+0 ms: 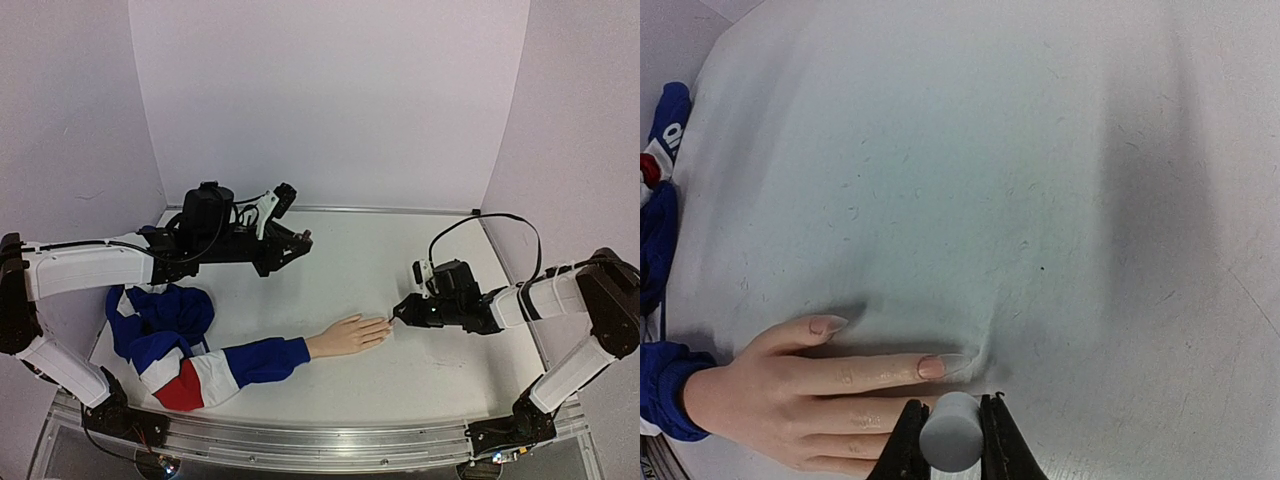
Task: Paint the nails
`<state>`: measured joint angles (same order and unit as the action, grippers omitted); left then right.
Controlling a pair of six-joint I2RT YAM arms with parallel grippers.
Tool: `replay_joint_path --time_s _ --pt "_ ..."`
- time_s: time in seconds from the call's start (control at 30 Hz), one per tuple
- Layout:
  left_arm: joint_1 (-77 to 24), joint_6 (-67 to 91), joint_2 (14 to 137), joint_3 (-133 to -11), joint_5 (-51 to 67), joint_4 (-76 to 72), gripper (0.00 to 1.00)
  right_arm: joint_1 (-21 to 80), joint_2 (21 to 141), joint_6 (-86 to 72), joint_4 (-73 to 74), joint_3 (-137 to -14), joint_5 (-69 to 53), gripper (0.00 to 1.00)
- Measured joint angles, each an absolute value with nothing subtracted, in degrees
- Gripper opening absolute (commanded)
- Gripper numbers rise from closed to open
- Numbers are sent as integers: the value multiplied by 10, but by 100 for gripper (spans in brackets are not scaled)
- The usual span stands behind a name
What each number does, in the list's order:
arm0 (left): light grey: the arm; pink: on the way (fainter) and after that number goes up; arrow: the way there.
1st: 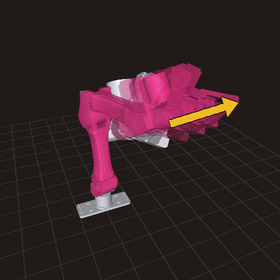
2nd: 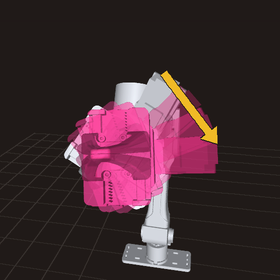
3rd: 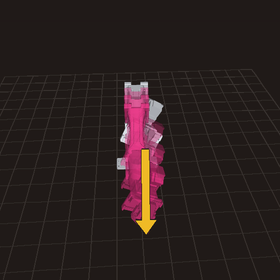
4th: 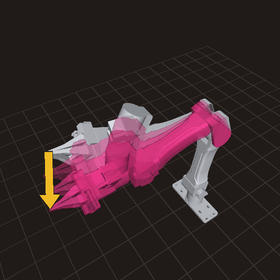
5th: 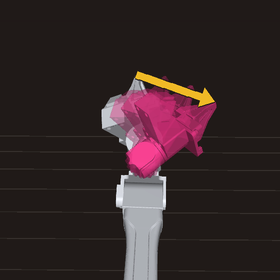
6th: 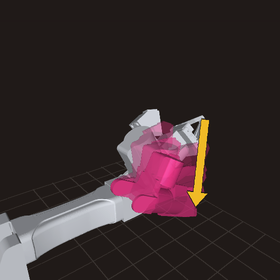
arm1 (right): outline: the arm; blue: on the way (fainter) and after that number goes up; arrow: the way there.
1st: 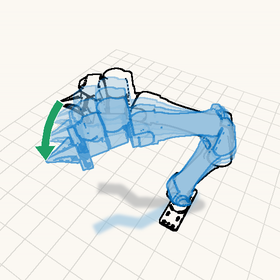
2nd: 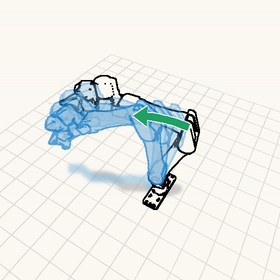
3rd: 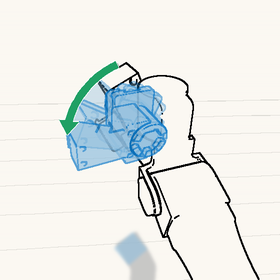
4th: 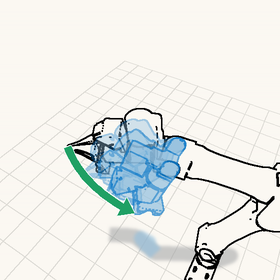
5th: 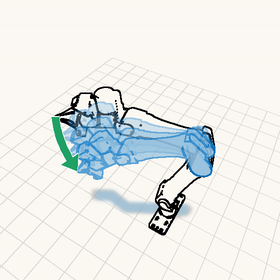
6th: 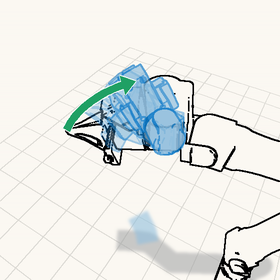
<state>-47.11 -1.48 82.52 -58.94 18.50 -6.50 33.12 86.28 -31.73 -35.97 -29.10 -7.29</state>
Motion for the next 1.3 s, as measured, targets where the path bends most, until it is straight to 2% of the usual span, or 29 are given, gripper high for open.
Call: replay_joint_path --time_s 0.9,1.3 --pt "-471 -15 825 -589 187 -65 0 331 851 -324 -326 -291 -30 0" --pt "-471 -15 825 -589 193 -65 0 331 846 -310 -334 -291 -74 0"
